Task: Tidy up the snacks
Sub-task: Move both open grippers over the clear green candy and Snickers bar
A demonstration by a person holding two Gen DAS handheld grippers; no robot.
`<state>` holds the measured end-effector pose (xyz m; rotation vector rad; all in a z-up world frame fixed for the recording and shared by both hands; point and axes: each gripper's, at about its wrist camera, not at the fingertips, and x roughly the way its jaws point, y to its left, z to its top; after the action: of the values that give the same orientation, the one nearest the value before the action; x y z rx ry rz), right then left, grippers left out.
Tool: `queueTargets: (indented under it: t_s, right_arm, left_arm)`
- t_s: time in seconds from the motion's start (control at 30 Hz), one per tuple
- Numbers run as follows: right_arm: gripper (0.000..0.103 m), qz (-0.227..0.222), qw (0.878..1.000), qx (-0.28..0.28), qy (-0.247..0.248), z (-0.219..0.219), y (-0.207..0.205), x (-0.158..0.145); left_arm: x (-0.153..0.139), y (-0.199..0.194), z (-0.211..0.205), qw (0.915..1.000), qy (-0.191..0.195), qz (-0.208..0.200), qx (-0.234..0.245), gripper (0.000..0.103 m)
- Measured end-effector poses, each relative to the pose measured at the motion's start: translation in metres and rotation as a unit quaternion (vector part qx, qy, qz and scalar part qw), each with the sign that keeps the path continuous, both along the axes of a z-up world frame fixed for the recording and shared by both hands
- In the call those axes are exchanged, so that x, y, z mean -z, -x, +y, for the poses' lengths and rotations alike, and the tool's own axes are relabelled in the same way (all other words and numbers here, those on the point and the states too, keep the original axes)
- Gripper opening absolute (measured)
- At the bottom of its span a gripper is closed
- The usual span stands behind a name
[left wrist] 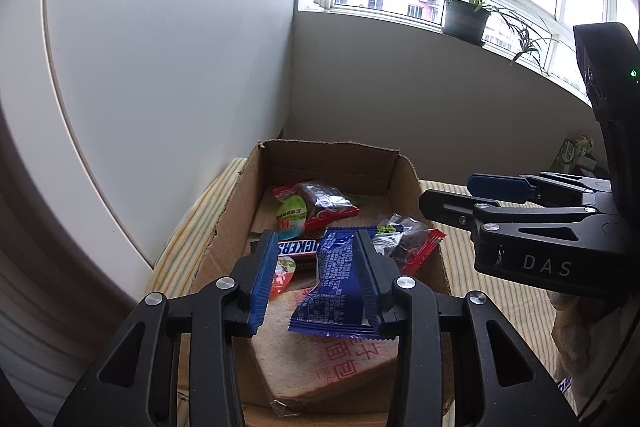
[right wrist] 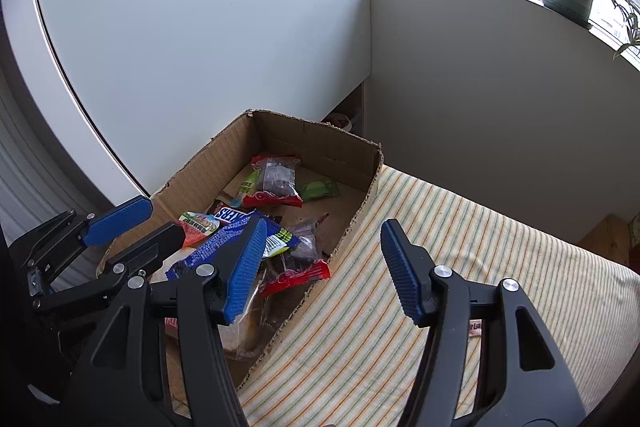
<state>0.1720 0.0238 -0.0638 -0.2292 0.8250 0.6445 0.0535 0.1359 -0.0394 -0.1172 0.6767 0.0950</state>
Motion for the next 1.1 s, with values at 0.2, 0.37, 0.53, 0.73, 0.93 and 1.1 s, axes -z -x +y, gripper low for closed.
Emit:
queueTargets:
  t_s: [0.2, 0.37, 0.53, 0.73, 0.93, 1.1]
  right_arm:
    - [0.062, -0.002, 1.000, 0.014, 0.016, -0.040, 0.017, 0.000]
    - [0.062, 0.004, 0.999, 0.031, 0.021, -0.080, 0.031, 0.003]
    - [0.062, 0.008, 0.999, 0.037, 0.017, -0.118, 0.049, 0.002]
    - [0.062, 0.029, 0.999, 0.003, 0.025, -0.151, 0.076, 0.013]
    - [0.062, 0.065, 0.996, -0.043, 0.031, -0.174, 0.105, 0.035]
    - [0.062, 0.077, 0.994, -0.070, 0.034, -0.188, 0.125, 0.048]
  left_arm:
    - [-0.003, 0.008, -0.027, 0.9993, -0.004, -0.006, 0.036, 0.037]
    - [-0.002, 0.017, -0.055, 0.9973, -0.003, -0.004, 0.073, 0.037]
    - [0.004, 0.032, -0.084, 0.9930, -0.009, 0.004, 0.118, 0.037]
    - [0.010, 0.058, -0.109, 0.9861, -0.008, 0.013, 0.166, 0.037]
    - [0.020, 0.083, -0.132, 0.9770, 0.015, 0.035, 0.210, 0.037]
    - [0.030, 0.100, -0.158, 0.9657, 0.020, 0.059, 0.252, 0.050]
